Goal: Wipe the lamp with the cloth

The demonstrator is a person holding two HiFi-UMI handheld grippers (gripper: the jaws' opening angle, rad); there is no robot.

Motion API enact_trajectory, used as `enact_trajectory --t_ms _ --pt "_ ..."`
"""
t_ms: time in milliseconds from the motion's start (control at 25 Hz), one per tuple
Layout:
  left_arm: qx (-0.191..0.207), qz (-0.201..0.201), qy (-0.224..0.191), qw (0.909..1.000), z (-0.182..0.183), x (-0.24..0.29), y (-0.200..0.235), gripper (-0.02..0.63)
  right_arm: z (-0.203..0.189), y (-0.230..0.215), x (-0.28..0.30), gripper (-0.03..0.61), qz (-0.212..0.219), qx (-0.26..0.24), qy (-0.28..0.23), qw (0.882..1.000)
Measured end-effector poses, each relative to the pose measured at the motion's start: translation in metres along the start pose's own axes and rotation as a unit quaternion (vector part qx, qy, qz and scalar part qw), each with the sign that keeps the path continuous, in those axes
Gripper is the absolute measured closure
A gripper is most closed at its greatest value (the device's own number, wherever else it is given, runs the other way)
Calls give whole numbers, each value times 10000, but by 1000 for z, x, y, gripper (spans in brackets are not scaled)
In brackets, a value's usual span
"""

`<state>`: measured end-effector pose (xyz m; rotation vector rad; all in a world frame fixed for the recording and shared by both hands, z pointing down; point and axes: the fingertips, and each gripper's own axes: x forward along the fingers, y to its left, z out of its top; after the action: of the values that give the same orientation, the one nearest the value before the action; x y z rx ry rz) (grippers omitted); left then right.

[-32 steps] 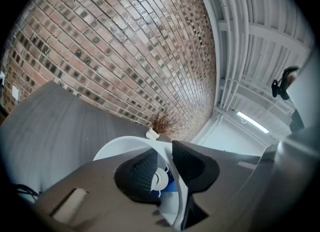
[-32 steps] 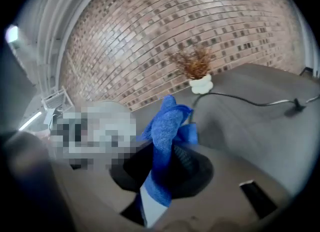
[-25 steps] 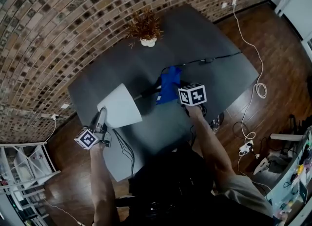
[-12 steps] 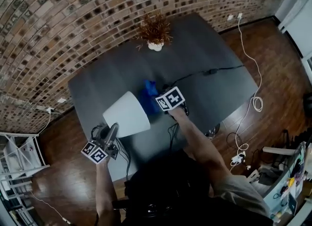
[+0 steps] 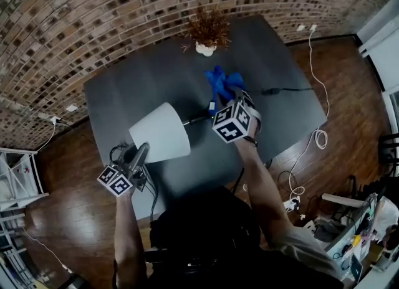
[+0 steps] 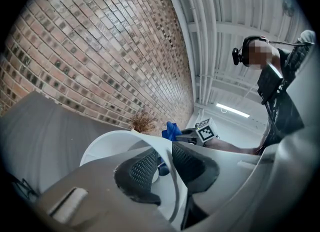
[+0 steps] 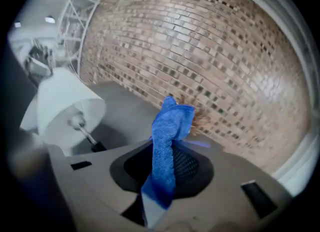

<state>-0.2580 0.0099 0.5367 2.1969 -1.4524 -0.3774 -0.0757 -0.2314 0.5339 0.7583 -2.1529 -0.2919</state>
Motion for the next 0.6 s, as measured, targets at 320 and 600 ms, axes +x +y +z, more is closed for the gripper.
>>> enact_trajectory --t_ms 320,600 --pt "-163 41 -63 9998 -1 -5 7 522 26 189 25 494 4918 4704 -726 7291" --pt "-771 406 -311 9957 19 8 31 515 -36 78 44 493 1532 2486 -404 9556"
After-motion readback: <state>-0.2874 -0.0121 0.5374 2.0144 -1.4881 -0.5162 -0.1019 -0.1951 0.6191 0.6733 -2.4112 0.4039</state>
